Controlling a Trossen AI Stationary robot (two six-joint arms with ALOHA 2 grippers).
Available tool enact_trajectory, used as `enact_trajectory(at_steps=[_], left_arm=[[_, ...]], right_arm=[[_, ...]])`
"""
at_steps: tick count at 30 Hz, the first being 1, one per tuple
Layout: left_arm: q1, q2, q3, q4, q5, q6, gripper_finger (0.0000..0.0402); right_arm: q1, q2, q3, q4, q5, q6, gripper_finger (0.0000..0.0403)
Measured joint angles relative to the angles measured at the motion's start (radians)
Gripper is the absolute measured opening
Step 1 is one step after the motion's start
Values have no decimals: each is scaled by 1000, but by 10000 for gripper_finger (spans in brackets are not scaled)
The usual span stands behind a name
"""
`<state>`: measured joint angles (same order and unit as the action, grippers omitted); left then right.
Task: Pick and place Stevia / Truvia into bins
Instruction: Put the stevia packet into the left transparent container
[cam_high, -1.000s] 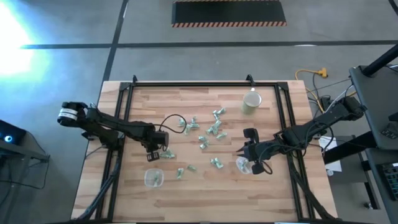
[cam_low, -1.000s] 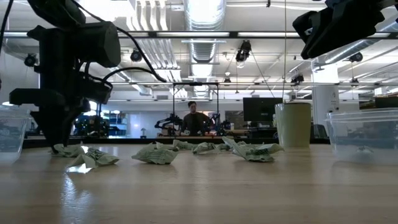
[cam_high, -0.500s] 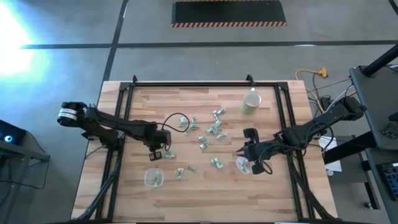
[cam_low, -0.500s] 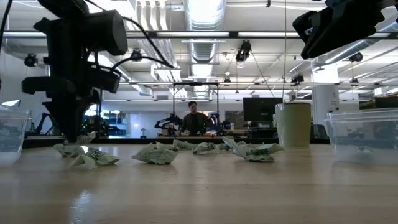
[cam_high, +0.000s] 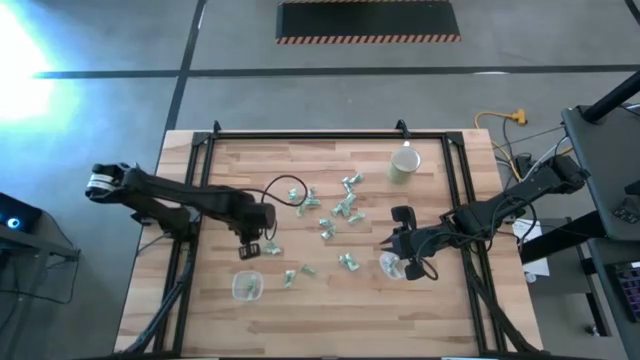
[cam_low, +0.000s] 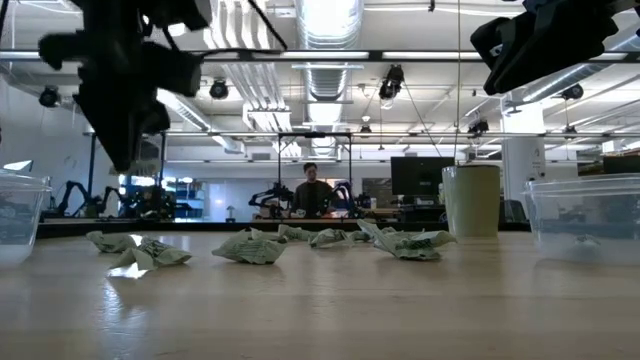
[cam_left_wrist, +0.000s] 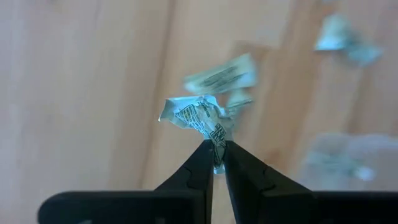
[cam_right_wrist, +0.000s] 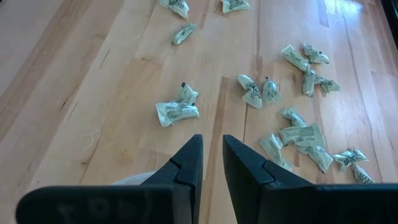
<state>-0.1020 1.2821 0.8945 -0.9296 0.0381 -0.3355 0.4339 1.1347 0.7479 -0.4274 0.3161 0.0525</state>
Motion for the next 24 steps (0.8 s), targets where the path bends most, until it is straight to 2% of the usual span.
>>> enact_trajectory(at_steps=[8,17,24], left_arm=[[-87,-53,19,6,44,-109,19],[-226,-53,20,19,67,-267,19],[-338,-51,16,136,75,-365,19]], right_arm=[[0,0,0,1,0,0,52],[0,0,0,6,0,0,52],[0,0,0,23,0,-10,52]])
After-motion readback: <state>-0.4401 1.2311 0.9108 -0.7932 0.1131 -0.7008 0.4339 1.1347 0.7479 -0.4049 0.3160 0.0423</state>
